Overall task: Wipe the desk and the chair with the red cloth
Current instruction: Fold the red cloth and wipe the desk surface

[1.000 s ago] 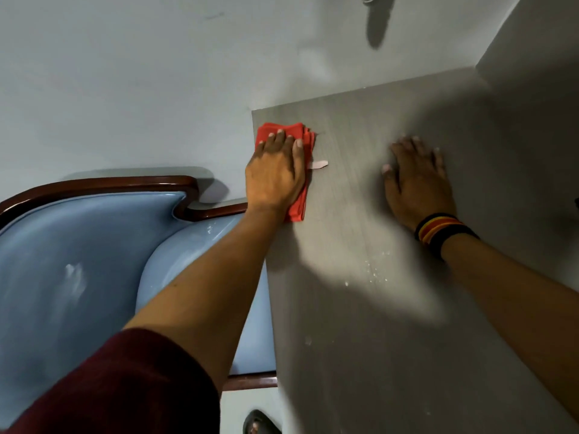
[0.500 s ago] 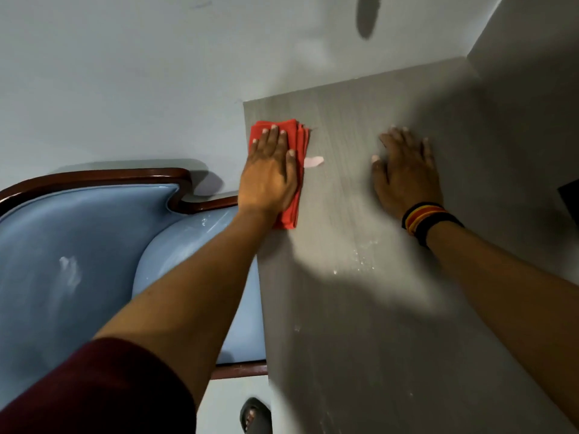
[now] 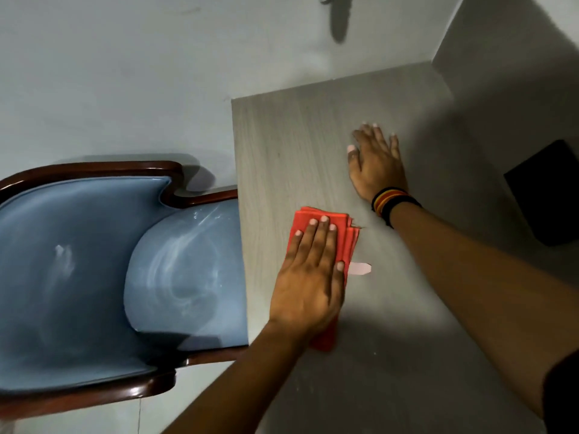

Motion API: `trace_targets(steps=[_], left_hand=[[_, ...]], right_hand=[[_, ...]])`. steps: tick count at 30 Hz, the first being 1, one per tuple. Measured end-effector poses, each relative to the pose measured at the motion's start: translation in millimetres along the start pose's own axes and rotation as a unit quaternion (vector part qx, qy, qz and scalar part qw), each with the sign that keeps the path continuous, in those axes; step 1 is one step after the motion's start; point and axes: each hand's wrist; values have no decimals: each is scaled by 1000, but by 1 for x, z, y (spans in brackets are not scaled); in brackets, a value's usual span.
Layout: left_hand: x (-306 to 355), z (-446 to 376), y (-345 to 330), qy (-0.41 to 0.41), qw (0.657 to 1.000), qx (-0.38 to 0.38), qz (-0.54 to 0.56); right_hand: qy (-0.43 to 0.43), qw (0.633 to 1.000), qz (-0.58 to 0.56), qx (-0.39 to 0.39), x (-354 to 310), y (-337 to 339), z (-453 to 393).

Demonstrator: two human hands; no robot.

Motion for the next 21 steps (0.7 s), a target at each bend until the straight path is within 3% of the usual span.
trace_targets(steps=[3,6,11,16,21], left_hand=[[-17,-47,12,-40,999,-3,12],[-34,-108,26,-21,1000,14,15],[-47,-152,34,-59,998,-11,-18],[-30,-111,26,-84,996,-12,-29],[15,16,-4,-50,999,13,-3]], right_hand=[[-10,998,-57,-6,3,5,-2],[-7,989,-146,1,14,18,15],[-75,995,-55,37,75,36,107],[-56,998,19,25,83,31,117],[-52,997,44,19,82,32,116]])
Point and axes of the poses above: each hand's wrist, its own z-axis away from the middle knuckle, its own y-axis out of the back of the hand, x = y × z, and after that the axes turned 7 degrees about z, right-handed
